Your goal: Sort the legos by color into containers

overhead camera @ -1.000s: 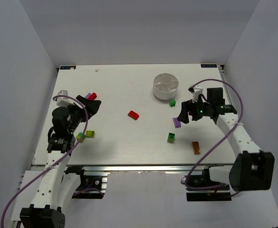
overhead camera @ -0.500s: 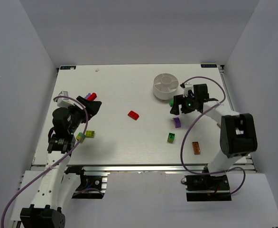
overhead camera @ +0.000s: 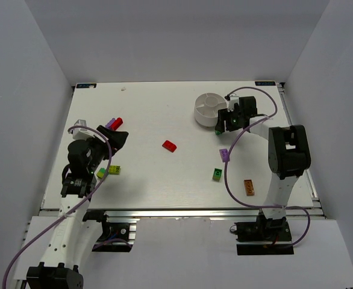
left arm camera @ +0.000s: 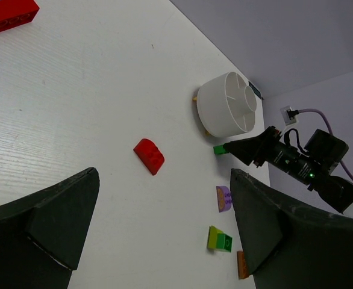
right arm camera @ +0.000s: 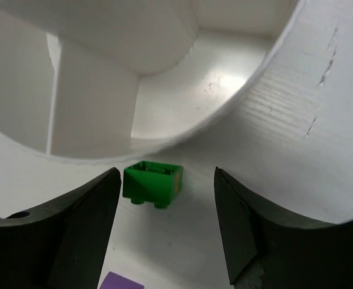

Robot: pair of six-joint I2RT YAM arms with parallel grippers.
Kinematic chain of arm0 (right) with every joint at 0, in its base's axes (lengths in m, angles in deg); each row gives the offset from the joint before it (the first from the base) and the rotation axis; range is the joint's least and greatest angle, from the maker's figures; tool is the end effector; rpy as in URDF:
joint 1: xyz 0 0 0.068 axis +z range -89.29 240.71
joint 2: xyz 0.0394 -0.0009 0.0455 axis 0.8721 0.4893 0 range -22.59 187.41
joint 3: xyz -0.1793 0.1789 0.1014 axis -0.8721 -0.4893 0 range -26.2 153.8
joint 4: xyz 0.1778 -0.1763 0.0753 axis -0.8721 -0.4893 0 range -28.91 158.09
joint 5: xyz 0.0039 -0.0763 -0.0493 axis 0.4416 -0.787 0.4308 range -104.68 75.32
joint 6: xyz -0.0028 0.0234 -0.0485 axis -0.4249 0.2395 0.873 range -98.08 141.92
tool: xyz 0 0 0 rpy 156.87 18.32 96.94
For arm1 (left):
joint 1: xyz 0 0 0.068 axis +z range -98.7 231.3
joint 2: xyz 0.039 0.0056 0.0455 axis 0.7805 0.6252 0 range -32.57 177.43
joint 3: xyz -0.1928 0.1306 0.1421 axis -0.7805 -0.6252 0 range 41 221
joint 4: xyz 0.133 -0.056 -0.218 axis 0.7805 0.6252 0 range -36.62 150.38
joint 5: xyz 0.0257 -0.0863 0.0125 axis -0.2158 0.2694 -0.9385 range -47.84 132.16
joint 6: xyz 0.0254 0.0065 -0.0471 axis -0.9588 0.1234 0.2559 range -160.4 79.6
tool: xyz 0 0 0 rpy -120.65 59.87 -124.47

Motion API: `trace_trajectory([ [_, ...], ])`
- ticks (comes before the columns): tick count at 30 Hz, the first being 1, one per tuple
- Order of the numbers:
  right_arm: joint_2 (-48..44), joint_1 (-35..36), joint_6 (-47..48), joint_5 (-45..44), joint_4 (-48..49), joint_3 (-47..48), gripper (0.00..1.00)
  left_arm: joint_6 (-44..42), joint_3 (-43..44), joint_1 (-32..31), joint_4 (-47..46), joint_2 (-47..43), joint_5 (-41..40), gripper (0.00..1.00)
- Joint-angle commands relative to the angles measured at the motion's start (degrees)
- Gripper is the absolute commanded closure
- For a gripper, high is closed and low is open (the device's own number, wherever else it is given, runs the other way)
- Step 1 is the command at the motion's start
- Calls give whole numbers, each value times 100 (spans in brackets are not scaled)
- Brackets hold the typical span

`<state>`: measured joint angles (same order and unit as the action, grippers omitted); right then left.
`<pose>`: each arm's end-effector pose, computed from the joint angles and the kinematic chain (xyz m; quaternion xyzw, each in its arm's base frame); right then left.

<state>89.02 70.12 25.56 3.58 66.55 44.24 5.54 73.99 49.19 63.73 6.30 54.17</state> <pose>0.4129 0.0797 0.1697 -0.1661 0.8914 0.1651 0.3882 0.1684 -0.0136 0.2834 -0.2386 0.7614 -0.3195 0.5111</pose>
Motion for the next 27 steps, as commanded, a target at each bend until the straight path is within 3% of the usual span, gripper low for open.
trace_trajectory([
  [1, 79, 87, 84, -42, 304, 348, 32, 21, -12, -9, -15, -3, -111, 2],
  [6, 159, 140, 76, -16, 260, 331, 38, 21, 14, -9, -24, 33, -120, 2],
  [22, 54, 166, 49, -121, 163, 67, 40, 21, 67, -9, -130, 112, -15, 2],
  [27, 27, 166, 146, -42, 163, 32, 53, 65, 58, -9, -68, -37, -67, 2],
])
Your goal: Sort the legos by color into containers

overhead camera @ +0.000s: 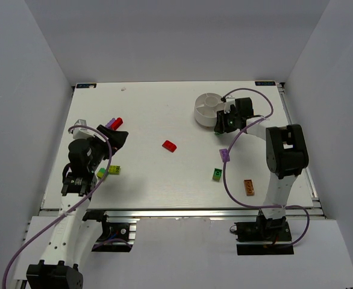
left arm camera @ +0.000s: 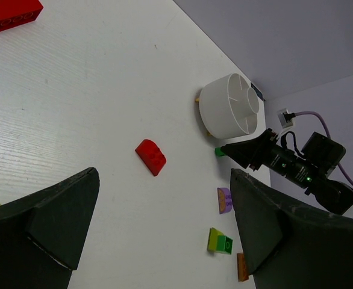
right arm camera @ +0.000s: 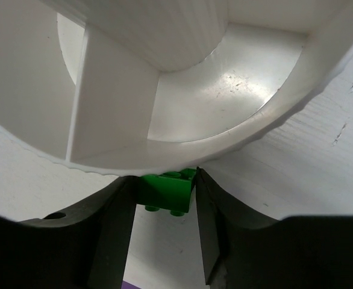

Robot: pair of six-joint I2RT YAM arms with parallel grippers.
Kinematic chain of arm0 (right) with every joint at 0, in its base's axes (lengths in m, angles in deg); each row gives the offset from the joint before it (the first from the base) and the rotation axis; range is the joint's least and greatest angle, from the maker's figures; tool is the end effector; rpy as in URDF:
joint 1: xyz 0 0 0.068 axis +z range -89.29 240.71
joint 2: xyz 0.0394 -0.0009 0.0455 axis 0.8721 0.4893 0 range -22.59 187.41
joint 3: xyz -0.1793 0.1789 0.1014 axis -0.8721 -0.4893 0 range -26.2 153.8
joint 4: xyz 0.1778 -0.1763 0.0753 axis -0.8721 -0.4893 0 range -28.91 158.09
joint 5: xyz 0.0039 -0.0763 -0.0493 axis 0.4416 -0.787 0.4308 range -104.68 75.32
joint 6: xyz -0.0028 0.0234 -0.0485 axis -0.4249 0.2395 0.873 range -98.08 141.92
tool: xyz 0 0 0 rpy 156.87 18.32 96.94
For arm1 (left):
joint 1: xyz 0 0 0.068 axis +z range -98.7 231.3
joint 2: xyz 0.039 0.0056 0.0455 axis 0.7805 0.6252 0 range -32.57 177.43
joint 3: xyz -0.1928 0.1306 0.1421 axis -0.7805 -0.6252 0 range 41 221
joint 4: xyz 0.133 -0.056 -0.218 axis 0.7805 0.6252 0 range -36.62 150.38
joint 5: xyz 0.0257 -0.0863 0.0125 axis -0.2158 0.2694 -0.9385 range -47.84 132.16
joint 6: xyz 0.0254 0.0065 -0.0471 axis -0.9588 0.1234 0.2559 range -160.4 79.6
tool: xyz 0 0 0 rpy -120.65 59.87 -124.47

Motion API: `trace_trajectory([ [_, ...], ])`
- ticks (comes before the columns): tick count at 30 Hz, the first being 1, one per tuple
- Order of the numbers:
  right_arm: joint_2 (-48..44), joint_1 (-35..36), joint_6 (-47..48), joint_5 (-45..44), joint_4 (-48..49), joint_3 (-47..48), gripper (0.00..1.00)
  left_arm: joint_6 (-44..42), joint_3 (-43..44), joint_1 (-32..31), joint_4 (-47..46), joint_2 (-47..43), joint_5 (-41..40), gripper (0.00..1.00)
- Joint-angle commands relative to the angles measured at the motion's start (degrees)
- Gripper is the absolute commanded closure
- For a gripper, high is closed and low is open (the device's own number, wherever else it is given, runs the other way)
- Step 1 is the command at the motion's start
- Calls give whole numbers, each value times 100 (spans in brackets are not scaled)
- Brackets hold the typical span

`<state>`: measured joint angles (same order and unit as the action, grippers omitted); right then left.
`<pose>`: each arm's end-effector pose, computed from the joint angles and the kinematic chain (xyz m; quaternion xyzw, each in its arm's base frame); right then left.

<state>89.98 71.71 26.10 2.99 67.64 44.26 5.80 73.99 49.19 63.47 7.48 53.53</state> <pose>0.4130 0.0913 0.1645 -0.1808 0.8886 0.1640 0.3884 0.1721 -0.0134 0.2807 -0.2460 0.7642 -0.3145 0.5065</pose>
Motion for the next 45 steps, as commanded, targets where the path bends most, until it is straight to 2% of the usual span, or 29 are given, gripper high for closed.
trace_trajectory([
  [1, -78, 7, 83, 34, 54, 21, 54, 47, 41, -9, -24, -182, -21, 2],
  [4, -148, 7, 135, 148, -166, 3, 65, 74, 23, -9, 54, -314, -56, 2],
  [5, -174, -10, 161, 236, -210, 3, 72, 74, 32, -9, 81, -383, -65, 2],
  [6, -261, -19, 179, 463, -454, 82, 83, 74, 40, -9, 107, -402, -83, 2],
  [7, -332, -46, 196, 613, -587, 108, 89, 65, 58, -9, 160, -437, -92, 2],
  [9, -690, -81, 240, 1095, -885, 91, 96, 74, 128, -9, 204, -498, -127, 2],
  [11, -1008, -160, 319, 1369, -1018, 47, 100, 91, 190, 0, 213, -533, -136, 2],
  [15, -1825, -371, 478, 2063, -1203, 91, 100, 179, 295, -9, 125, -542, -110, 2],
  [20, -1897, -617, 540, 2487, -1265, 748, 100, 232, 304, 0, -112, -402, 31, 2],
  [27, -975, -652, 513, 2443, -975, 1540, 100, 232, 383, -9, -130, -305, 137, 2],
  [34, -201, -679, 662, 2364, -984, 2121, 99, 355, 348, -9, 116, -665, 31, 2],
  [37, -52, -679, 794, 2294, -957, 2218, 93, 417, 278, -9, 230, -806, -21, 2],
  [40, 80, -687, 864, 2250, -975, 2297, 83, 452, 243, -9, 327, -938, -30, 2],
  [43, 194, -687, 944, 2153, -984, 2332, 65, 461, 251, -9, 380, -947, -4, 2],
  [45, 265, -687, 1014, 2083, -1010, 2350, 56, 469, 260, -9, 345, -929, 40, 2],
])
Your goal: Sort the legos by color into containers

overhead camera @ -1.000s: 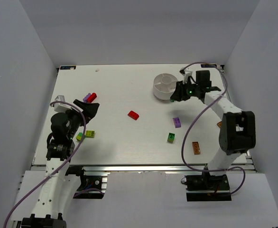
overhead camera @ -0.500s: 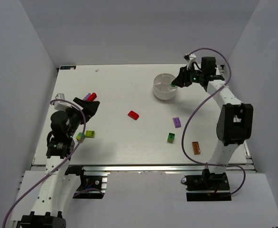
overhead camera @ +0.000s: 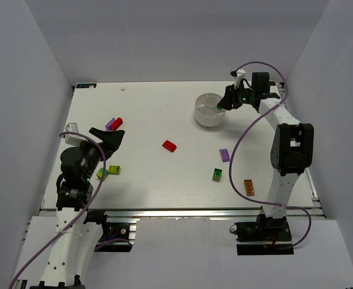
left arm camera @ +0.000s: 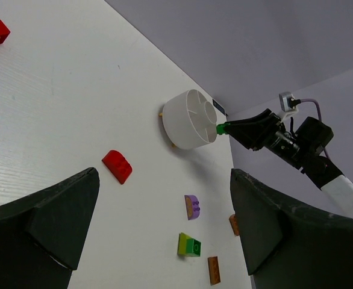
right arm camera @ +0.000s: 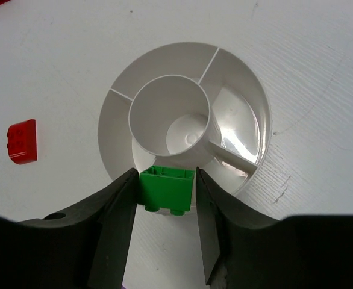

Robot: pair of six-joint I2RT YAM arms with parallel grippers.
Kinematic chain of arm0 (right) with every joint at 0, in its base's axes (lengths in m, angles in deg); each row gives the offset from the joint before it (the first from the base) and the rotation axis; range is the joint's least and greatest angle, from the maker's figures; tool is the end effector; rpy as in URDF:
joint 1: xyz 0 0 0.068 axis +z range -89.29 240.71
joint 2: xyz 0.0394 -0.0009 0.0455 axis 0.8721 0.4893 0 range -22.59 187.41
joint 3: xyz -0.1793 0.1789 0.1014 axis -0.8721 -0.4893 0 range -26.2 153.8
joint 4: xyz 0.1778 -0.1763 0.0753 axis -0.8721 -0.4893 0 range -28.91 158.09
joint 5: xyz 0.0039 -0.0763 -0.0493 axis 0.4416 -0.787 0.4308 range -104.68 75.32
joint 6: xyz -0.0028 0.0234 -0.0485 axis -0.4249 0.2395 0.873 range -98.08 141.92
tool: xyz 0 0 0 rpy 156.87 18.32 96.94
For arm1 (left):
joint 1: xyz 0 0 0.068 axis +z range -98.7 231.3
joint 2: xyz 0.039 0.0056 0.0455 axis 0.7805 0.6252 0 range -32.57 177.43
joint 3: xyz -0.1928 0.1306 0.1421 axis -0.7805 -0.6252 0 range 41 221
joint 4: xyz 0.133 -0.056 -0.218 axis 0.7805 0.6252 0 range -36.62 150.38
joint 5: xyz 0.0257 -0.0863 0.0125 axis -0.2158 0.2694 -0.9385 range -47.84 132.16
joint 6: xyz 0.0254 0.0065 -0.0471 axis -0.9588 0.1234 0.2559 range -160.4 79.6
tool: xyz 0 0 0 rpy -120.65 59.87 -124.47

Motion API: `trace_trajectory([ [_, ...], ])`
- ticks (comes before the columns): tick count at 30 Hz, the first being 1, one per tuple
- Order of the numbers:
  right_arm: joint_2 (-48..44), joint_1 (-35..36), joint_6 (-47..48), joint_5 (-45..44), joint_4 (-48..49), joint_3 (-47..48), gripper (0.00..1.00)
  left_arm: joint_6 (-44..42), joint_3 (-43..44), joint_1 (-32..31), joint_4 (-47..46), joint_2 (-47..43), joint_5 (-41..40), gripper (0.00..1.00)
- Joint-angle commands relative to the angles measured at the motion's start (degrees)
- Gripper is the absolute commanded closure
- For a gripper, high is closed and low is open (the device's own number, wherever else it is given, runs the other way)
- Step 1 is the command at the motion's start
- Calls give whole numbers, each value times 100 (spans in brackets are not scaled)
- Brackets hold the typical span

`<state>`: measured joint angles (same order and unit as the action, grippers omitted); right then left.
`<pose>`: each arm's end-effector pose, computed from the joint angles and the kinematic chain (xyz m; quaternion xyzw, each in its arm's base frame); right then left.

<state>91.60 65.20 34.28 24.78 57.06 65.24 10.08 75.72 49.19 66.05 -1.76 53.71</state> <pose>0.4585 0.0587 0.2585 -0.2790 0.7980 0.2666 0.4629 0.1408 -0.0123 0.3087 -0.2496 0.7158 -0.3554 0.5468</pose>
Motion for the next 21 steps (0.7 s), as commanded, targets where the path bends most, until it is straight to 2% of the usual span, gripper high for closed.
trace_trajectory([
  [1, 129, -36, 205, -131, 22, 269, 51, 50, 88, -9, 70, 13, 40, 2],
  [3, 165, -54, 205, -167, 4, 269, 42, 59, 105, -9, 17, 48, 93, 2],
  [7, 112, -98, 162, -149, -14, 217, 34, 67, 202, -9, -18, 337, 399, 3],
  [11, -142, -185, 56, -10, -118, 138, 34, 155, 272, -18, -194, 671, 804, 12],
  [15, -871, -247, 292, 464, -338, -213, 35, 147, 465, -280, -186, 1172, 1042, 37],
  [16, -1307, -256, 598, 622, -452, -310, 35, 138, 518, -412, -177, 1295, 1016, 56],
  [17, -1599, -256, 784, 1137, -488, -485, 34, 94, 657, -587, -151, 1592, 937, 65],
  [18, -1915, -256, 916, 1369, -253, -1087, 28, 50, 755, -763, -107, 1769, 858, 73],
  [19, -2623, -247, 952, 1528, 54, -1502, 11, -20, 877, -1261, -46, 1962, 744, 83],
  [20, -2969, -238, 596, 1547, 457, -1959, 11, -238, 1253, -1579, 207, 2190, 587, 83],
  [21, -3269, -238, 157, 1364, 1514, -2885, 11, -379, 1491, -2235, 401, 2723, 176, 83],
])
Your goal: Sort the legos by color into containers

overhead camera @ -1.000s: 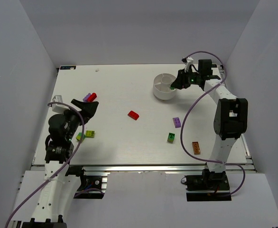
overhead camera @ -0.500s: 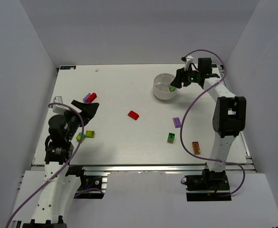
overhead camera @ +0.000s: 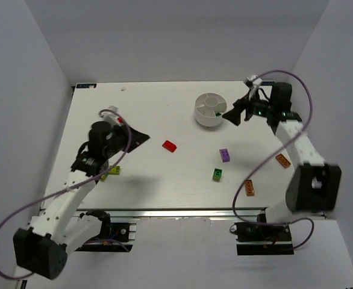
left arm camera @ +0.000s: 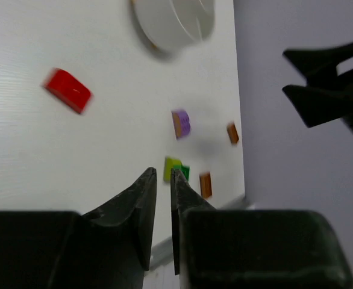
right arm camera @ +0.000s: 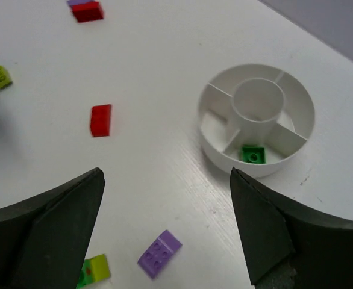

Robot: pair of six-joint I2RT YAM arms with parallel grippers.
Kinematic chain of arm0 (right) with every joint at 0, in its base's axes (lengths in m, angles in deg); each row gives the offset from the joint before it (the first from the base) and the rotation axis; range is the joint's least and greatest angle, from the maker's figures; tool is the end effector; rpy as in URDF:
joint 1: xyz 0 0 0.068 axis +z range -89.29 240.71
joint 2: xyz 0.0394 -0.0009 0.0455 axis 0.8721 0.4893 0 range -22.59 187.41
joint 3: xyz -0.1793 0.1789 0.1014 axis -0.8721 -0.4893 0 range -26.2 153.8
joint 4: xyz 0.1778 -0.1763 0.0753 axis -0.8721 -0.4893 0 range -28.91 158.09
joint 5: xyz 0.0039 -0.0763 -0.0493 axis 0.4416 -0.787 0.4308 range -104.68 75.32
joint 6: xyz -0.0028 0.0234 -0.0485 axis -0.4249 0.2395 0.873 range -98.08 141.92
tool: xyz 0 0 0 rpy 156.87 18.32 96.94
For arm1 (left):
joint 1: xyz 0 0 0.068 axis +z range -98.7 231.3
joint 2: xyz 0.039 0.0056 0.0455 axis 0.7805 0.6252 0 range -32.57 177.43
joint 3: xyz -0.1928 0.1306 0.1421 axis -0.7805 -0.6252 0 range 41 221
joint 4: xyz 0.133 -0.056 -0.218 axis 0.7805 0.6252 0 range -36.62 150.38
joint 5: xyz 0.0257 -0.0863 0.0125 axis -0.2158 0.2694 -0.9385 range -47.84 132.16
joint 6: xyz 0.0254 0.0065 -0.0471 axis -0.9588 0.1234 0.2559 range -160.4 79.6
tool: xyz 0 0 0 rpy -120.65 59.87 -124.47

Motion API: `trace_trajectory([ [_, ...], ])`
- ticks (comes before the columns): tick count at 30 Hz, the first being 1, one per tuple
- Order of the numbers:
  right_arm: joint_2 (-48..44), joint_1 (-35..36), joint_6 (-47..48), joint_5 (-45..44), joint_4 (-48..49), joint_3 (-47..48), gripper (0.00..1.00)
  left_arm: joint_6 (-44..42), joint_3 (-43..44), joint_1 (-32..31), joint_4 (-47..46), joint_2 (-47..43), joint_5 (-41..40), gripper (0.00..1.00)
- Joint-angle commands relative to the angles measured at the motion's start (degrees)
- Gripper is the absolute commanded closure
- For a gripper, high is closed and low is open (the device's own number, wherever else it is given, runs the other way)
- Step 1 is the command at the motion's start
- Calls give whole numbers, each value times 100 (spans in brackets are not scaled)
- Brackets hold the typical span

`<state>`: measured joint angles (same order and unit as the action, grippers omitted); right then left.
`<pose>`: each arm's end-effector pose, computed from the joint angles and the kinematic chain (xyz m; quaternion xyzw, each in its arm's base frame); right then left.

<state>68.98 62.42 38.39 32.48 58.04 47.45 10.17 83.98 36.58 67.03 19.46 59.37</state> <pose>0.3646 0.0369 0.3131 -0.3277 0.7430 0.2793 0.5124 0.1991 -0.0632 0.3007 -0.1744 0.8087 -0.4004 0.3941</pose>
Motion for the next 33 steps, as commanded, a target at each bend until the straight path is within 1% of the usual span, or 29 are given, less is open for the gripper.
trace_trajectory([
  [1, -1471, 39, -780, 306, 1765, -1464, 11, -642, 929, -1285, 479, 920, -603, 71],
  [2, -1606, 13, -1255, 16, 1760, -1641, 11, -758, 1506, -1601, 898, 1575, -944, 61],
  [3, -1651, 4, -1147, 152, 1151, -1669, 18, -837, 1816, -2091, 1120, 1913, -1070, 51],
  [4, -1634, 13, -963, 284, 658, -1487, 49, -1029, 2132, -2288, 1349, 2255, -1140, 33],
  [5, -1599, 4, -822, 190, 235, -1363, 65, -1101, 2431, -2481, 1768, 2572, -1185, 26],
  [6, -1590, 4, -873, 23, -39, -1283, 81, -1162, 3009, -2788, 1955, 3150, -1246, 21],
  [7, -1616, -22, -891, -361, -416, -1230, 97, -1267, 3258, -2912, 2218, 3408, -1229, 18],
  [8, -1677, -48, -1004, -530, -498, -1256, 99, -1312, 3487, -3053, 2308, 3636, -1220, 10],
  [9, -1843, -75, -1075, -689, -507, -1326, 94, -1356, 3915, -3289, 2431, 4056, -1264, 8],
  [10, -1923, -101, -1119, -925, -490, -1466, 84, -1417, 4102, -3387, 2536, 4252, -1282, 7],
  [12, -2064, -110, -1225, -1041, -464, -1555, 69, -1453, 4428, -3650, 2853, 4586, -1343, 5],
  [13, -2160, -301, -1286, -1172, -481, -1573, 54, -1470, 4656, -3730, 3019, 4884, -1430, 5],
  [14, -2204, -356, -1426, -1208, -490, -1616, 47, -1471, 4736, -3870, 3073, 5000, -1466, 5],
  [15, -2257, -426, -1497, -1226, -490, -1634, 36, -1436, 4850, -3933, 3126, 5105, -1510, 5],
  [16, -2275, -566, -1576, -1183, -499, -1652, 29, -1418, 4877, -3994, 3152, 5281, -1502, 5],
  [19, -2301, -812, -1742, -1077, -525, -1739, 25, -1400, 5079, -4205, 3135, 5588, -1423, 6],
  [22, -2310, -927, -1770, -1042, -534, -1819, 25, -1418, 5394, -4425, 3135, 5853, -1344, 6],
  [26, -2310, -1006, -1866, -989, -534, -1871, 25, -1462, 5834, -4645, 3249, 6414, -1466, 6],
  [33, -2495, -1103, -1963, -893, -490, -2012, 25, -1620, 6397, -4689, 3363, 7048, -1616, 13],
])
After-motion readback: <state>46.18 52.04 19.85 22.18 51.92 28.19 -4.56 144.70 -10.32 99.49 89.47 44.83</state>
